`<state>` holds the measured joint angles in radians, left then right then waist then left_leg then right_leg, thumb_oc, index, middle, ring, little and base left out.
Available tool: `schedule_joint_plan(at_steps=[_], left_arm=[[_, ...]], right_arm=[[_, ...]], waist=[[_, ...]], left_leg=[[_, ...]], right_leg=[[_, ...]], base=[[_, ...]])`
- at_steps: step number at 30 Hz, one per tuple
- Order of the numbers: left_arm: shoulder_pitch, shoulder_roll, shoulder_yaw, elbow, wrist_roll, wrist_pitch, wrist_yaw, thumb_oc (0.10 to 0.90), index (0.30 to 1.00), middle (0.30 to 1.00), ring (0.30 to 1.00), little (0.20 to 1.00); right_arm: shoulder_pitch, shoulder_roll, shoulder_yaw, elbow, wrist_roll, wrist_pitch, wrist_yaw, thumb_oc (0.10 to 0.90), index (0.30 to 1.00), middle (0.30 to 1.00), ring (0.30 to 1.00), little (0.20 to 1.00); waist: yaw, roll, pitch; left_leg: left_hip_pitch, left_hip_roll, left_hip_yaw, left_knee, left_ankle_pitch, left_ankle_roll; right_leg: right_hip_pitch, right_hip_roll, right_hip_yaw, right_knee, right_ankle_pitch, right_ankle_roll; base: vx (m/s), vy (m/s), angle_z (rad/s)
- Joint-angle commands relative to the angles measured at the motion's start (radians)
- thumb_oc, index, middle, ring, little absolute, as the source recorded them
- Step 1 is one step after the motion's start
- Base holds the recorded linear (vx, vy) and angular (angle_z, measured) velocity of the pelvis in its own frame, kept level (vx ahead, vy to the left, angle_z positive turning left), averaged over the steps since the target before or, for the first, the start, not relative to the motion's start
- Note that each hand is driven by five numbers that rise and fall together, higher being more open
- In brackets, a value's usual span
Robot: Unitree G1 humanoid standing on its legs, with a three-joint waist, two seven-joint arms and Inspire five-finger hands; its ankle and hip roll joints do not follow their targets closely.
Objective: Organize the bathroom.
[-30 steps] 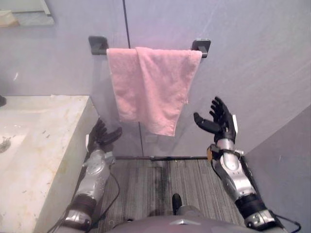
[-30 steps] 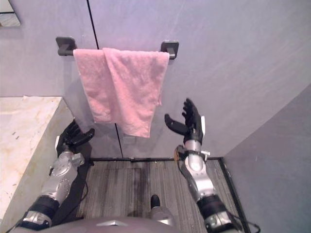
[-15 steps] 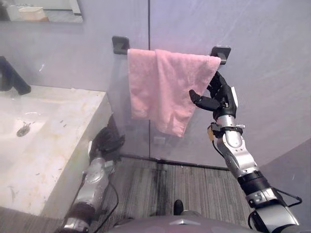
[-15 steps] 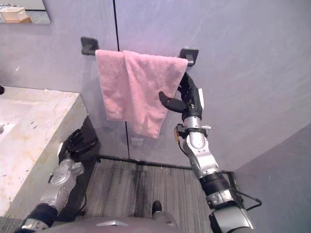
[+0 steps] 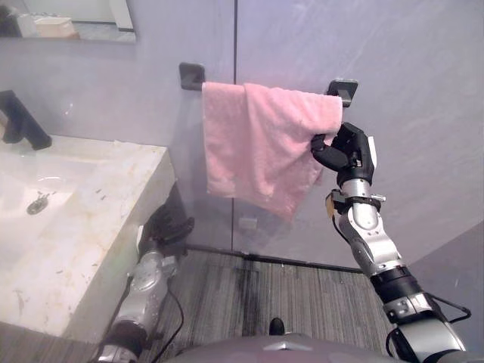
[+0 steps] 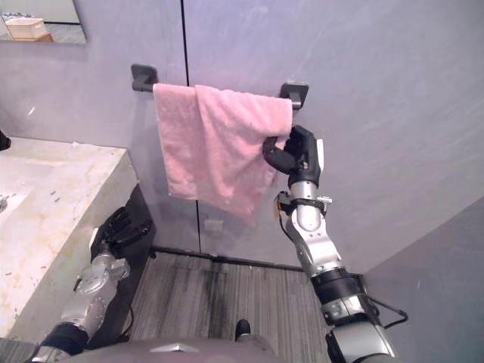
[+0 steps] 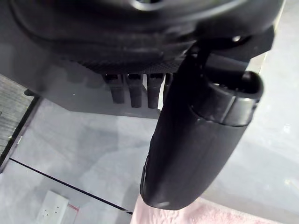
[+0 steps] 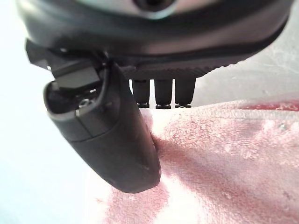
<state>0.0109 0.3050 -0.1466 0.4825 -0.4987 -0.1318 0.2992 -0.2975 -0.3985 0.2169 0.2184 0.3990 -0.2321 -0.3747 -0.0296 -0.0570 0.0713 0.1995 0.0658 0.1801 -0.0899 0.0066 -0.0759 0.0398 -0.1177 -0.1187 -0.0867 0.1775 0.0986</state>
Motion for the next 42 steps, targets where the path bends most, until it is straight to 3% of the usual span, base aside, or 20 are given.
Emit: schedule_joint_plan(at_steps=[1,14,15,16,17,20,27,32,35,38,41,42], left_arm=[[-0.084,0.026,-0.026,-0.006,0.056,-0.143,0.003,0.800,0.900,0.900,0.900,0.900],[-0.080,0.028,-0.042,-0.055,0.046,-0.120,0.035,0.800,0.900,0.900,0.900,0.900],[-0.082,0.028,-0.041,-0.057,0.046,-0.118,0.036,0.800,0.900,0.900,0.900,0.900],[-0.082,0.029,-0.042,-0.057,0.045,-0.116,0.037,0.800,0.900,0.900,0.900,0.900],[-0.084,0.030,-0.043,-0.057,0.042,-0.108,0.036,0.800,0.900,0.900,0.900,0.900],[-0.076,0.023,-0.043,-0.017,0.002,-0.080,0.005,0.800,0.900,0.900,0.900,0.900],[0.015,0.003,-0.078,0.069,-0.060,0.010,-0.202,0.800,0.900,0.900,0.900,0.900],[0.054,-0.019,-0.032,0.189,-0.066,0.015,-0.201,0.800,0.900,0.900,0.900,0.900],[0.060,-0.034,0.002,0.308,-0.067,0.014,-0.192,0.800,0.900,0.900,0.900,0.900],[0.051,-0.040,0.028,0.452,-0.050,0.007,-0.188,0.800,0.900,0.900,0.900,0.900],[0.045,-0.042,0.052,0.576,-0.107,0.064,-0.176,0.800,0.900,0.900,0.900,0.900],[0.045,-0.044,0.058,0.609,-0.106,0.060,-0.185,0.800,0.900,0.900,0.900,0.900]], right_arm=[[-0.073,-0.032,-0.070,-0.067,-0.044,-0.107,-0.051,0.400,0.300,0.300,0.300,0.300],[0.000,0.018,-0.061,-0.047,-0.024,-0.127,-0.103,0.400,0.300,0.300,0.300,0.300],[-0.002,0.018,-0.061,-0.046,-0.024,-0.128,-0.104,0.532,0.498,0.498,0.498,0.498],[-0.003,0.019,-0.060,-0.046,-0.022,-0.127,-0.105,0.580,0.571,0.571,0.571,0.571],[-0.001,0.018,-0.061,-0.045,-0.013,-0.122,-0.101,0.800,0.900,0.900,0.900,0.900],[0.012,0.015,-0.066,-0.034,-0.022,-0.119,-0.101,0.800,0.900,0.900,0.900,0.900],[0.160,0.018,-0.082,0.011,-0.098,-0.108,-0.094,0.800,0.900,0.900,0.900,0.900],[0.251,0.043,-0.079,0.117,-0.165,-0.096,-0.100,0.800,0.900,0.900,0.900,0.900],[0.292,0.048,-0.074,0.257,-0.138,-0.066,-0.100,0.800,0.900,0.900,0.900,0.900],[0.314,0.064,-0.083,0.422,-0.114,-0.080,-0.093,0.800,0.900,0.900,0.900,0.900],[0.323,0.090,-0.093,0.575,-0.088,-0.038,-0.068,0.800,0.900,0.900,0.900,0.900],[0.324,0.097,-0.094,0.618,-0.082,-0.054,-0.058,0.800,0.900,0.900,0.900,0.900]], waist=[[-0.008,0.048,-0.010],[-0.007,0.052,0.006],[-0.006,0.051,0.006],[-0.005,0.051,0.006],[-0.005,0.051,0.006],[-0.005,0.049,0.006],[-0.012,0.051,0.016],[-0.025,0.046,0.025],[-0.025,0.040,0.034],[-0.024,0.036,0.041],[-0.020,0.033,0.045],[-0.019,0.032,0.045]], left_leg=[[-0.035,-0.068,0.019,0.003,-0.081,0.085],[-0.042,-0.075,0.022,0.003,-0.077,0.090],[-0.043,-0.075,0.022,0.003,-0.077,0.090],[-0.044,-0.076,0.022,0.003,-0.077,0.090],[-0.044,-0.077,0.022,0.003,-0.077,0.090],[-0.047,-0.078,0.023,0.003,-0.075,0.091],[-0.055,-0.084,0.024,0.003,-0.076,0.101],[-0.058,-0.087,0.028,0.003,-0.078,0.109],[-0.066,-0.092,0.023,0.003,-0.077,0.113],[-0.074,-0.094,0.014,0.003,-0.073,0.116],[-0.083,-0.095,0.005,0.003,-0.068,0.118],[-0.085,-0.095,0.003,0.003,-0.067,0.119]], right_leg=[[0.052,0.048,-0.035,0.046,-0.171,0.021],[0.054,0.042,-0.038,0.033,-0.159,0.024],[0.054,0.042,-0.039,0.032,-0.159,0.024],[0.054,0.042,-0.040,0.032,-0.159,0.024],[0.054,0.041,-0.042,0.031,-0.159,0.024],[0.051,0.039,-0.047,0.036,-0.159,0.026],[0.036,0.030,-0.044,0.044,-0.155,0.041],[0.026,0.024,-0.039,0.048,-0.150,0.051],[0.018,0.017,-0.043,0.054,-0.143,0.061],[0.007,0.008,-0.051,0.070,-0.139,0.070],[-0.003,-0.001,-0.058,0.086,-0.134,0.079],[-0.007,-0.003,-0.060,0.089,-0.133,0.081]], base=[[0.00,0.000,0.00],[-0.02,0.009,0.00],[-0.03,0.015,0.00],[0.00,0.000,0.00],[0.00,0.000,0.00],[-0.04,0.020,0.00],[-0.05,0.038,-0.01],[-0.07,0.057,-0.03],[-0.09,0.058,-0.01],[-0.10,0.051,0.03],[-0.09,0.042,0.10],[-0.10,0.019,0.07]])
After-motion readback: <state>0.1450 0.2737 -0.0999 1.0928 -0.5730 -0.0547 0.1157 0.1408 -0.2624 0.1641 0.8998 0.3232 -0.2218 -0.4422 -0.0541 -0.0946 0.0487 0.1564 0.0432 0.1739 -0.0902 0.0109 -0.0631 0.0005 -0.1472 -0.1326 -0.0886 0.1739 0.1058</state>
